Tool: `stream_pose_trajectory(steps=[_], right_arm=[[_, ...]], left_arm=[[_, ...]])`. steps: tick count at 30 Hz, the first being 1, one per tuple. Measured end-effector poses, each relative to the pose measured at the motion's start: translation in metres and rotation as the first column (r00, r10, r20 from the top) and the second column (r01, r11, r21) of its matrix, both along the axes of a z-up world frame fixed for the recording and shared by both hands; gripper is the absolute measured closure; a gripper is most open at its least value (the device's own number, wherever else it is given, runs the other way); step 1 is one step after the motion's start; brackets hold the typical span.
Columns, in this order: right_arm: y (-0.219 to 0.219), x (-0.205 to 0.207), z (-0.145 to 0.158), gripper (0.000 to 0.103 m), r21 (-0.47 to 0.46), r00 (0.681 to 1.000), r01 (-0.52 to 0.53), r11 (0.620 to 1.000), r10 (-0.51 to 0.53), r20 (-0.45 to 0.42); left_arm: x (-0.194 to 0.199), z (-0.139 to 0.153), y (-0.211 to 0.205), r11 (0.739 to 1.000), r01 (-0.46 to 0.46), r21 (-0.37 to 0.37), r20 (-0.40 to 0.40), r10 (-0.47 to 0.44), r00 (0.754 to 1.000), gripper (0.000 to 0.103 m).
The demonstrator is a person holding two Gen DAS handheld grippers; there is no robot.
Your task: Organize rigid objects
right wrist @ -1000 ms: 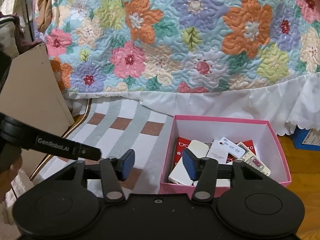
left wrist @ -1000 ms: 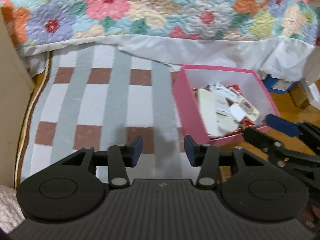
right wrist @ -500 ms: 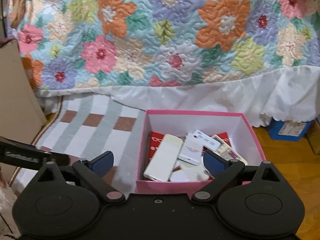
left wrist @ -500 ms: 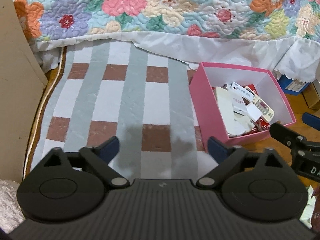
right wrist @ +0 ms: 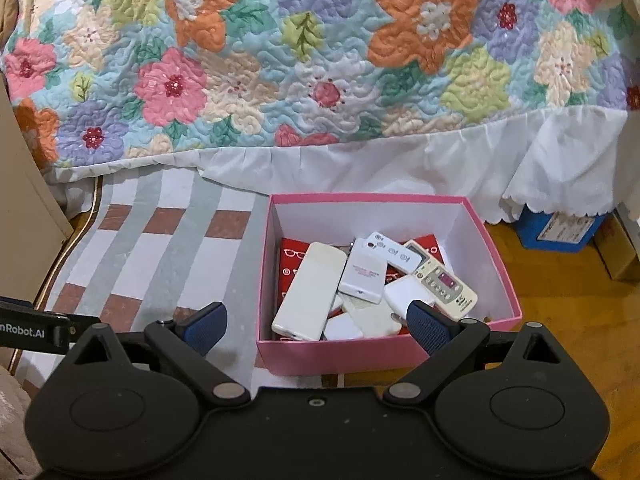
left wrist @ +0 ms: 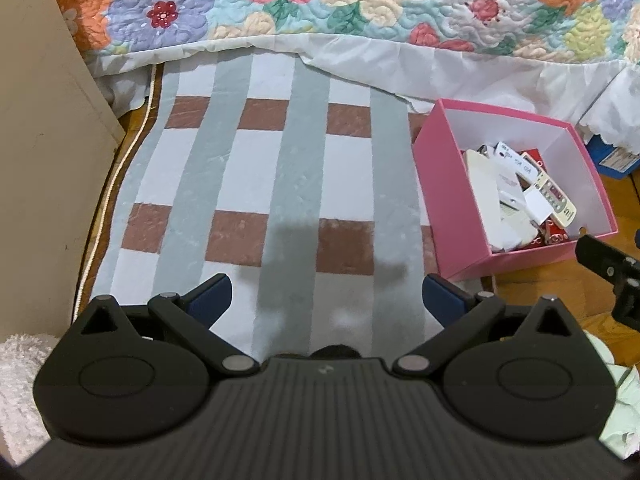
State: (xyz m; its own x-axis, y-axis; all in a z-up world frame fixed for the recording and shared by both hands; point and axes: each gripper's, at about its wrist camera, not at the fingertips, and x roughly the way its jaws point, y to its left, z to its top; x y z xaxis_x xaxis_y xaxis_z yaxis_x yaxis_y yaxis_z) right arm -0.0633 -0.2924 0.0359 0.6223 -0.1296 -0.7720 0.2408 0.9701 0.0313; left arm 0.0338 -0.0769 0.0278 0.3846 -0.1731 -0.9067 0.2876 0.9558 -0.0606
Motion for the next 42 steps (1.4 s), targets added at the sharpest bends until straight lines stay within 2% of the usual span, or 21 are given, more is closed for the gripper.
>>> stream_pose_trajectory(steps=[5,11,16,22,27,38,42], right_arm=[[0.004,0.001,0.0,0.005,-0.006,1.0,0.007,1.0,-0.007,-0.022],[0.006,0.001,0.002,0.005,0.007,1.0,0.003,1.0,-0.003,-0.031],[0.007,0.007,0.004,0.005,-0.028,0.998,-0.001,1.0,0.0,-0.056],[0.006,0.007,0.003,0.005,0.003,0.997,0.002,1.0,-0.002,-0.077],[0.008,0.008,0.0,0.005,0.072,0.995,0.006,0.997,0.002,-0.104],[0.017,0.009,0.001,0.005,-0.017,0.994,-0.021,1.0,0.019,-0.111],[0.017,0.009,0.002,0.005,-0.018,0.994,-0.021,1.0,0.019,-0.109]], left_arm=[[-0.001,-0.002,-0.003,0.999,0.019,0.05,-0.009,-0.018,1.0,0.0],[0.0,-0.005,-0.001,0.998,0.021,0.065,-0.021,-0.02,1.0,0.0],[-0.002,-0.002,-0.002,0.996,0.036,0.085,-0.021,-0.034,0.999,0.0],[-0.006,0.002,-0.002,0.993,0.049,0.105,-0.007,-0.049,0.999,0.0],[-0.006,0.002,-0.002,0.993,0.047,0.107,-0.009,-0.046,0.999,0.0],[-0.008,0.002,0.003,0.994,0.032,0.107,-0.018,-0.03,0.999,0.0],[-0.01,0.002,0.004,0.994,0.03,0.102,-0.018,-0.028,0.999,0.0]])
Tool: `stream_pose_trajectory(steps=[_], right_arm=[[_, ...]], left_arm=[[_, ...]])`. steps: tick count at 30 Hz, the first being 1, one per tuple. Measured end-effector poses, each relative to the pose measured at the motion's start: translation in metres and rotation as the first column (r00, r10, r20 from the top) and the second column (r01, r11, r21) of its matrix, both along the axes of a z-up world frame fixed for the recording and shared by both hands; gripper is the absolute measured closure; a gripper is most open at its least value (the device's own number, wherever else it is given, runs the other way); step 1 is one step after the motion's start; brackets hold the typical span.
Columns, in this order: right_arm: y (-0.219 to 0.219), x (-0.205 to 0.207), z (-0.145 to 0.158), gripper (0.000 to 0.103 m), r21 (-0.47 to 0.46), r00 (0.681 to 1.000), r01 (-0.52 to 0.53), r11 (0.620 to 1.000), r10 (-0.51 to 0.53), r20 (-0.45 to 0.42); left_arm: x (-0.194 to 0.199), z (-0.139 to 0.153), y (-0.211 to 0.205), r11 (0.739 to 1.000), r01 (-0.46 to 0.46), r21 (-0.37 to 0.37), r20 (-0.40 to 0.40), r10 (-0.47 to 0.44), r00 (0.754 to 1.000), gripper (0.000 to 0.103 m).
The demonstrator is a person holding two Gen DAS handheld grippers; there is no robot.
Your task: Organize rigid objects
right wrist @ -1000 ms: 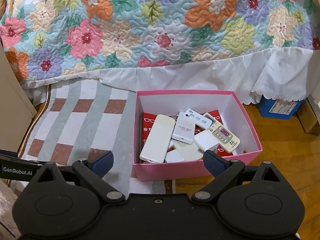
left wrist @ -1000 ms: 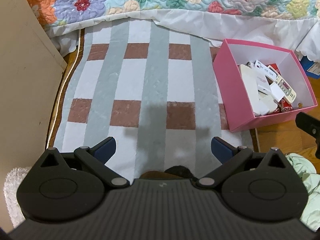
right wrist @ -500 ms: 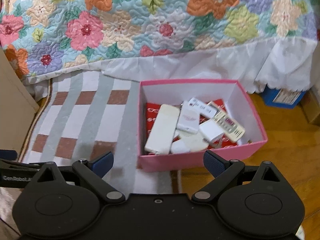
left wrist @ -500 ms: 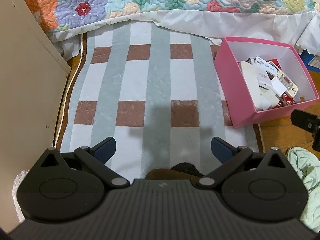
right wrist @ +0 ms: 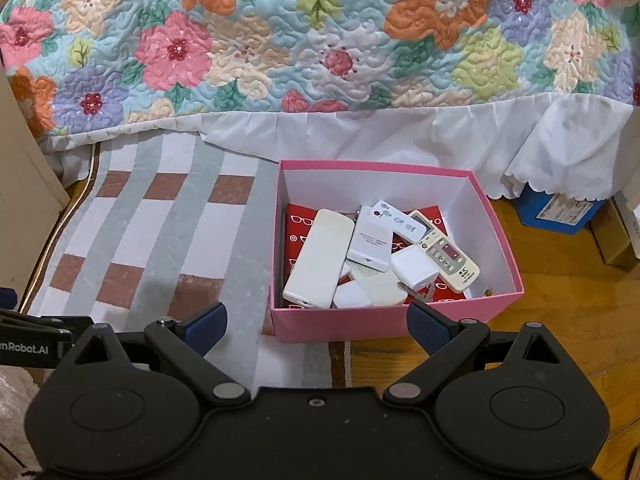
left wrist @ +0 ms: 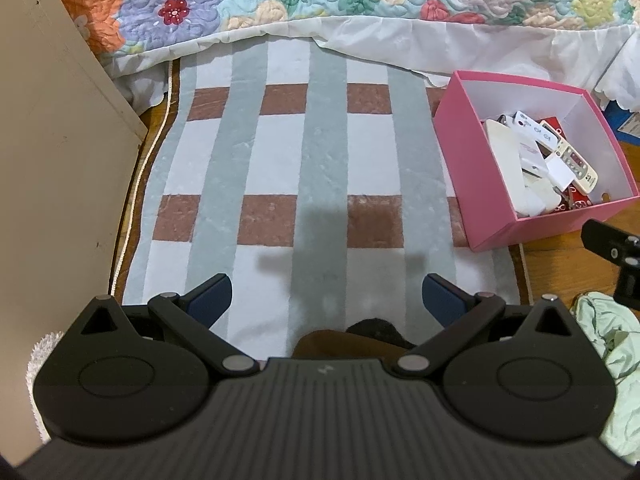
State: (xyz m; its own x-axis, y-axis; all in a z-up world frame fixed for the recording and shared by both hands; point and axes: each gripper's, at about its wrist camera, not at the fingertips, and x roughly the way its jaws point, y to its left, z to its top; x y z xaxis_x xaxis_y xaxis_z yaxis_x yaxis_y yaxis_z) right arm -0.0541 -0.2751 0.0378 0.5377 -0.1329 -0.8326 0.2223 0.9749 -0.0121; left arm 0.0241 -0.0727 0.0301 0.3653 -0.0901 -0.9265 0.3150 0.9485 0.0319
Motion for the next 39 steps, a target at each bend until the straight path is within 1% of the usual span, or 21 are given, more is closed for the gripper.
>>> stream_pose_trajectory(steps=[5,13,16,24,26,27,29,39], right_arm=[[0.003,-0.001,-0.002,0.005,-0.011,1.0,0.005,1.0,-0.005,-0.005],[0.006,0.0,-0.004,0.005,-0.039,1.0,0.0,0.999,-0.001,-0.016],[0.006,0.0,-0.004,0.005,-0.052,1.0,-0.001,0.999,0.0,-0.019],[0.006,0.0,-0.004,0.005,-0.046,1.0,0.0,0.999,0.0,-0.016],[0.007,0.0,-0.004,0.005,-0.047,1.0,0.001,0.999,-0.002,-0.017],[0.007,0.0,-0.004,0.005,-0.047,1.0,0.0,0.999,-0.001,-0.019],[0.008,-0.001,-0.005,0.005,-0.046,1.0,-0.002,0.999,0.001,-0.021],[0.009,0.002,-0.005,0.005,-0.052,1.0,-0.011,0.999,0.009,-0.022]], left_arm=[[-0.002,0.002,0.003,1.0,-0.003,-0.003,-0.001,0.003,1.0,0.0],[0.0,-0.001,0.005,1.0,-0.012,0.016,-0.014,0.012,1.0,0.0],[-0.003,0.003,0.006,1.0,-0.012,0.015,-0.006,0.012,1.0,0.0],[0.001,0.004,0.01,0.999,-0.027,0.026,-0.002,0.027,1.0,0.0],[0.001,0.003,0.01,0.998,-0.045,0.038,0.01,0.044,0.999,0.0],[0.0,0.003,0.01,0.997,-0.055,0.05,0.031,0.053,0.998,0.0],[0.0,0.003,0.01,0.996,-0.052,0.067,0.049,0.049,0.998,0.0],[0.002,0.001,0.012,0.997,-0.056,0.052,0.039,0.054,0.998,0.0]])
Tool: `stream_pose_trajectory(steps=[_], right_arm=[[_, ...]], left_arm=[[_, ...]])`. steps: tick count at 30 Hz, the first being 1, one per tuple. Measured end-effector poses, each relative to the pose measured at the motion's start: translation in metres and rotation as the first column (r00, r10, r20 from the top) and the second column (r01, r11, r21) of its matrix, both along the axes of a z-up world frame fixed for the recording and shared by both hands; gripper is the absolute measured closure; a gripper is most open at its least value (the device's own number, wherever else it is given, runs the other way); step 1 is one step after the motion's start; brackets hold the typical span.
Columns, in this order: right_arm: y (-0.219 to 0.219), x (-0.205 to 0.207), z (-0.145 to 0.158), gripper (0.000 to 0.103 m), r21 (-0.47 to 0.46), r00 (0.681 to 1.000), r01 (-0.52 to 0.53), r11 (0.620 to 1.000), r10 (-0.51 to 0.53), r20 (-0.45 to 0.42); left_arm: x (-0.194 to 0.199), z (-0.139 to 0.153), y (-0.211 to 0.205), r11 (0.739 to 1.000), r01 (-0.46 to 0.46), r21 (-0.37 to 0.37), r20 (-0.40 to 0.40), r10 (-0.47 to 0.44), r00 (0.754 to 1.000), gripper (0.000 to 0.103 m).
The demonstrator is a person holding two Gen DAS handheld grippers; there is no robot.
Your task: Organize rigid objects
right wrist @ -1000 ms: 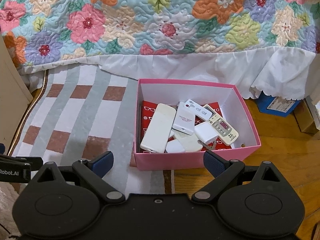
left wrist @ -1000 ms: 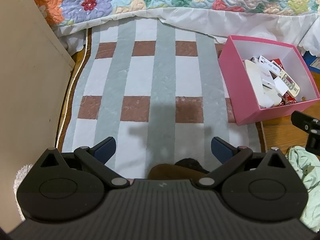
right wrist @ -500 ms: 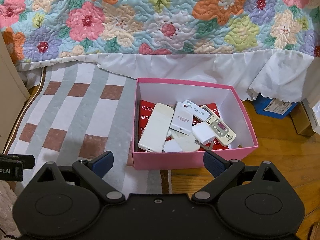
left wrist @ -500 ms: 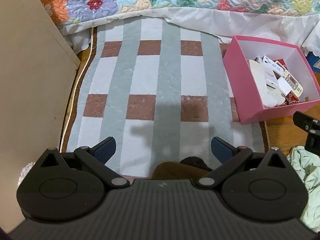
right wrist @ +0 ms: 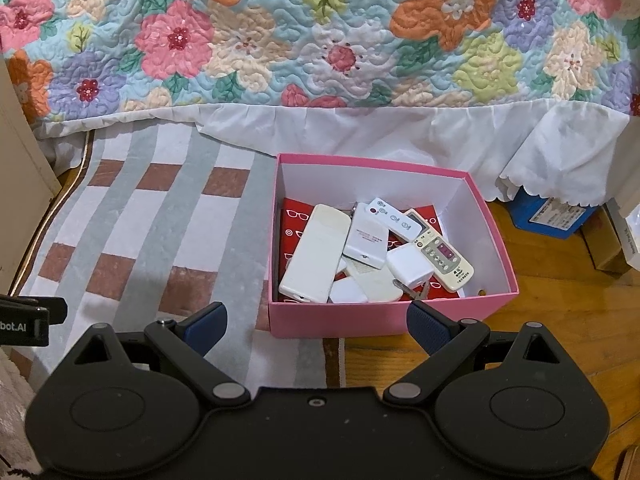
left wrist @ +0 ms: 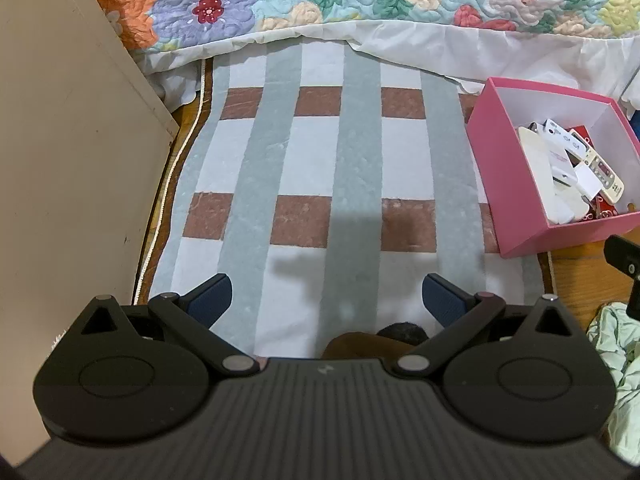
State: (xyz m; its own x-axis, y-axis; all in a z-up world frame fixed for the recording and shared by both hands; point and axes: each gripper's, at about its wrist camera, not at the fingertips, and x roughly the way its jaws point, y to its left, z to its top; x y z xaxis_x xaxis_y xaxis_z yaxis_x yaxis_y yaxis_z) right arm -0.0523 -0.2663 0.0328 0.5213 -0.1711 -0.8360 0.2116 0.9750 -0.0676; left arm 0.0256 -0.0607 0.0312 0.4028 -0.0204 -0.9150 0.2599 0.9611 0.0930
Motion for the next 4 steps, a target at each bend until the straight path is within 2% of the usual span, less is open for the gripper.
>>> stream_pose_trajectory(steps=[4], right_arm=[[0.0013,0.0,0.0001,0.005,0.0,1.0,0.002,1.0,-0.002,0.001]], left_arm=[[-0.0013,-0.0001,-0.0012,1.0,0.019,-0.001,0.004,-0.019,1.0,0.0]])
